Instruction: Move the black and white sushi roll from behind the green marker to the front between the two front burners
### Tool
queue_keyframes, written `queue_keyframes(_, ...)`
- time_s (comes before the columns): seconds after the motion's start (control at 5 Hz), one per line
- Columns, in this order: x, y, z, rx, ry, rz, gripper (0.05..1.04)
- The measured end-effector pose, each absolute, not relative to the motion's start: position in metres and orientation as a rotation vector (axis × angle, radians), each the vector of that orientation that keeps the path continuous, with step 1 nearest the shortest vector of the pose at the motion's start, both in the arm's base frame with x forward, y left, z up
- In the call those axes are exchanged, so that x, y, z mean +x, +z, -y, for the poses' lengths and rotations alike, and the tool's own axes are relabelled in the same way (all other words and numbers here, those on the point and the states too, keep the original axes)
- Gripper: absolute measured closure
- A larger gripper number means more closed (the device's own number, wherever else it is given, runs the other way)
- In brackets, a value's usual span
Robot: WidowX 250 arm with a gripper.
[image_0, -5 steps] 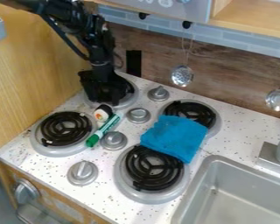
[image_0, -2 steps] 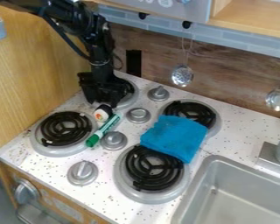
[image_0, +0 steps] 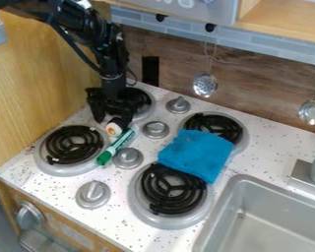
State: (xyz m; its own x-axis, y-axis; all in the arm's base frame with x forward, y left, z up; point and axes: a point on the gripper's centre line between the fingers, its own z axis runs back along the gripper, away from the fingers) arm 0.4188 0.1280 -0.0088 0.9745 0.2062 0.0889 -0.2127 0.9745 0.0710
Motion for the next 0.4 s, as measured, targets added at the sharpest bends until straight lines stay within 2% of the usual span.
queue_keyframes(0.2, 0.419, -0.005, -0.131, 0.091, 0.202, 0.064, 0.082)
queue_keyframes(0.4, 0.412, -0.019, -0.131, 0.094, 0.197, -0.005, 0.132)
